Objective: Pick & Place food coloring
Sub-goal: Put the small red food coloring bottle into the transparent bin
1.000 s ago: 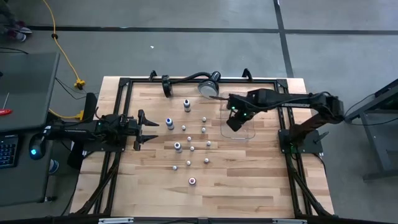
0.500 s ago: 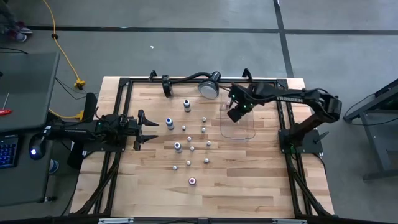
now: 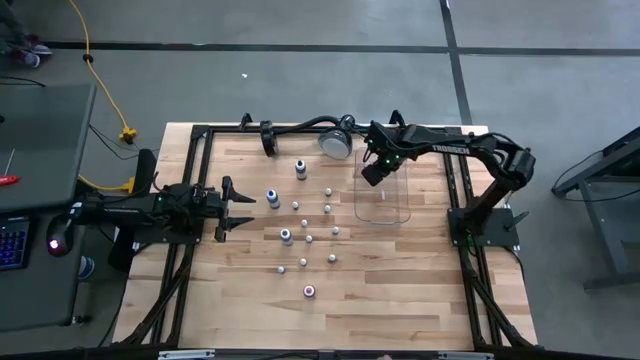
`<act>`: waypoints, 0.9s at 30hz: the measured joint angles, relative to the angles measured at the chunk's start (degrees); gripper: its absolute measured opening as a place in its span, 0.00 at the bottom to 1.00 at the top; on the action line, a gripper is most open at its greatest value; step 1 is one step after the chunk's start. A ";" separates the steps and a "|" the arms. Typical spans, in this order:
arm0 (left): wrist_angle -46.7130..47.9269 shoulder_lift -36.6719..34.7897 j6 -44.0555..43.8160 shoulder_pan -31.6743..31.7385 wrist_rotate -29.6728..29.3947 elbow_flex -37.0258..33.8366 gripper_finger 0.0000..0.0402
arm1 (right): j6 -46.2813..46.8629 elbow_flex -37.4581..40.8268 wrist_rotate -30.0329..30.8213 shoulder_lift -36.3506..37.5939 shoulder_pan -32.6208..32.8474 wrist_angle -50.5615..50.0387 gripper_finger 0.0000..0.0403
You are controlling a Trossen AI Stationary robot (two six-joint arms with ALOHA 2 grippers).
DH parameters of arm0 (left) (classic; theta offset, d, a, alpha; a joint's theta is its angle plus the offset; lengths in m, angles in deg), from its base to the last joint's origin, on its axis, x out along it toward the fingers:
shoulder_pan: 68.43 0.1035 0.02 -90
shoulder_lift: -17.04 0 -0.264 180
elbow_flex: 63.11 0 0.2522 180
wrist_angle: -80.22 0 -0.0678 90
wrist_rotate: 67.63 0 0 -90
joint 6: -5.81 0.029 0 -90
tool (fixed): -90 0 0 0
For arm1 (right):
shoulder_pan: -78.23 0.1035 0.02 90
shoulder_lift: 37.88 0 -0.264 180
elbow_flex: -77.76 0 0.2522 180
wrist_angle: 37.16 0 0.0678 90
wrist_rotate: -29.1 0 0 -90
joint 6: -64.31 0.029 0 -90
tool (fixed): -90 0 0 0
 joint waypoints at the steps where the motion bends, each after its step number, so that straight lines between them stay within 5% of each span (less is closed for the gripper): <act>1: 0.00 0.00 0.00 0.01 0.00 -0.01 0.59 | -0.33 0.00 0.25 0.00 -0.32 0.34 0.14; 27: 0.00 0.00 0.00 0.00 0.00 0.00 0.59 | -3.13 -0.02 0.36 -4.15 -1.37 6.15 0.14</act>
